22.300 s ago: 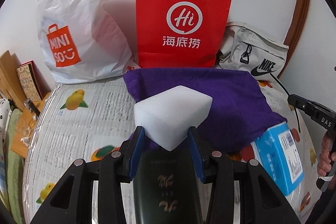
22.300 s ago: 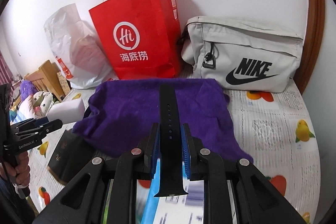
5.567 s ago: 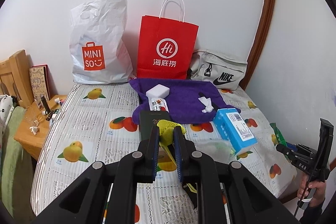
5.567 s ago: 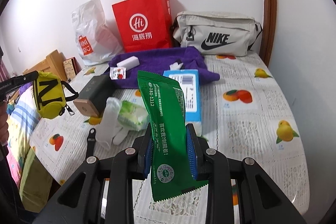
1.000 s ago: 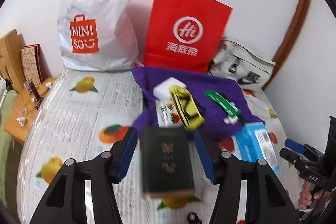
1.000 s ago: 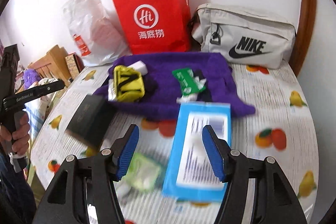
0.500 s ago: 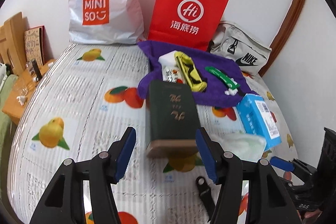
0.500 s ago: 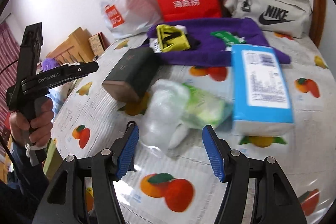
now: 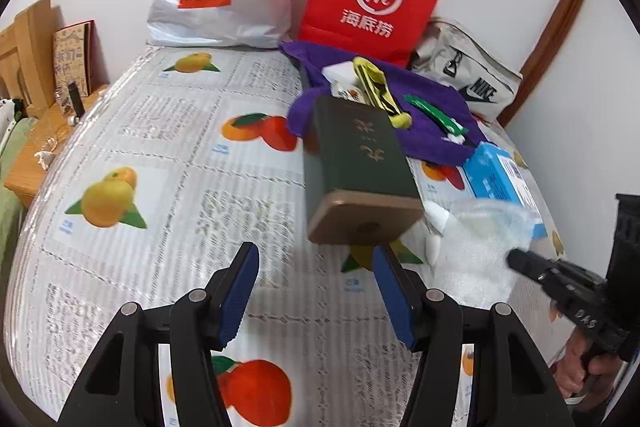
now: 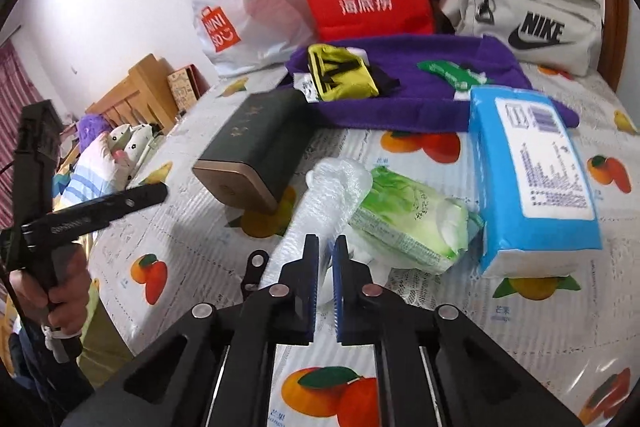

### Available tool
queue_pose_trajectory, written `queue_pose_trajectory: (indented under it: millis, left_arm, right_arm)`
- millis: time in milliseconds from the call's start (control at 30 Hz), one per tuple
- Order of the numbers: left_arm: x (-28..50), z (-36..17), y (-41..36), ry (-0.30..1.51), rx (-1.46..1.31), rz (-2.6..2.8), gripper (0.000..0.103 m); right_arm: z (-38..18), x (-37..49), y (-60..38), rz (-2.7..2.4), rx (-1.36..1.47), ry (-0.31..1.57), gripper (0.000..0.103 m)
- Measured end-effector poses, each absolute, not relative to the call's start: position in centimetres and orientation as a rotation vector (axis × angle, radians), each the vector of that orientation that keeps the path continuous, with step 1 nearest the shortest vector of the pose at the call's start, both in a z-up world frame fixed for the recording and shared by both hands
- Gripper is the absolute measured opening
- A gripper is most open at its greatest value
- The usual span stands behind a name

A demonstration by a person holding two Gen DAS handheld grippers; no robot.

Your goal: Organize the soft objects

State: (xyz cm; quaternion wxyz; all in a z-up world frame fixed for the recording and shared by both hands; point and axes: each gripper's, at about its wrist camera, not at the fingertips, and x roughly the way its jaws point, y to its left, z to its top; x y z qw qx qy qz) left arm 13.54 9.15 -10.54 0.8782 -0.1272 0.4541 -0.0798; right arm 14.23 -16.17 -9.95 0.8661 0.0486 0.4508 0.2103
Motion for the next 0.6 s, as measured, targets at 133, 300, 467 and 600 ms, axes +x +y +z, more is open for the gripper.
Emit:
queue_pose_trajectory:
  millis: [133, 300, 467, 600]
  left_arm:
    - [13.1, -10.7, 7.7, 0.957, -0.258, -0.194, 0.057]
    - [12.4, -11.3, 5.7, 0.983, -0.231, -0.213, 0.057]
    - [11.8, -11.8, 4.8, 1.0, -0.225, -0.222, 0.057]
    - [11.6, -11.9, 5.0, 1.005, -0.215, -0.217, 0.057]
  right_arm:
    - [-8.7, 12.7, -17.4, 0.463, 0.136, 0.906, 0.004]
    - [-8.0, 10.6, -19.5, 0.455, 0.158, 0.898, 0.004]
    - [-10.3, 10.8, -19.8, 0.416, 0.163, 0.959, 0.019]
    - [-11.7, 11.8, -20.1, 0.425, 0.23, 0.971, 0.046]
